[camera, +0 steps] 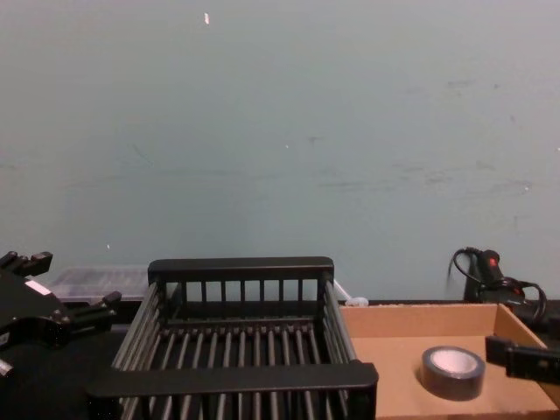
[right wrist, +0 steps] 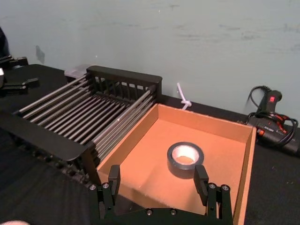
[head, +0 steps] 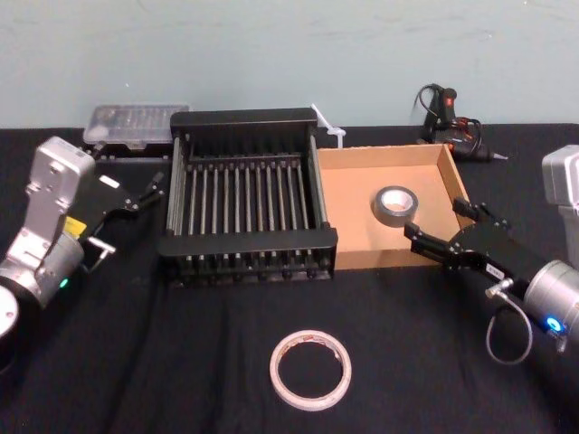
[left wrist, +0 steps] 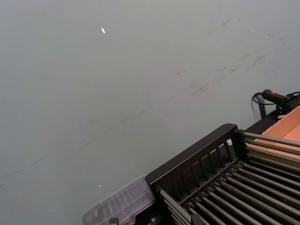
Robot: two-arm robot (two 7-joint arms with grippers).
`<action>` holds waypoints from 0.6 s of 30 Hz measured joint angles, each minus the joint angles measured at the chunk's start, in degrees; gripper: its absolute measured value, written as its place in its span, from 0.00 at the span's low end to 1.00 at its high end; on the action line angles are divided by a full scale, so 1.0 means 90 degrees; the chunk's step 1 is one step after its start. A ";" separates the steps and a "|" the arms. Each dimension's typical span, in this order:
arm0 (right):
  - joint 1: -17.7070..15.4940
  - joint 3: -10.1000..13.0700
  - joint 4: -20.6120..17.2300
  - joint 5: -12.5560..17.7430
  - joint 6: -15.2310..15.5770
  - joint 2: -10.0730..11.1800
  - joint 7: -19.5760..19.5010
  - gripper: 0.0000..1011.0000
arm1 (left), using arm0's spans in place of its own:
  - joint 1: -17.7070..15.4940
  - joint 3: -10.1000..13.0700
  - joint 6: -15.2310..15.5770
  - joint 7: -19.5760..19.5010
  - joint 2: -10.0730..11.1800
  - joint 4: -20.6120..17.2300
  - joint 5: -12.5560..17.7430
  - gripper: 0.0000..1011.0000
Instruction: Pick up the white tape and place it into the black box , Pick up the silver tape and place it into the brown box.
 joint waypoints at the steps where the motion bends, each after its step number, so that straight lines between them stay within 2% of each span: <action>1: -0.0021 0.0000 -0.0010 0.0018 0.0002 0.0019 0.0010 0.99 | 0.0000 0.0000 0.0000 0.0000 0.0000 0.0000 0.0000 0.99; 7: -0.0139 -0.0099 -0.0116 0.0104 0.0044 0.0159 0.0107 0.99 | 0.0000 0.0000 0.0000 0.0000 0.0000 0.0000 0.0000 0.99; 18: -0.0231 -0.0479 -0.0320 0.0124 0.0164 0.0388 0.0261 0.99 | 0.0000 0.0000 0.0000 0.0000 0.0000 0.0000 0.0000 0.99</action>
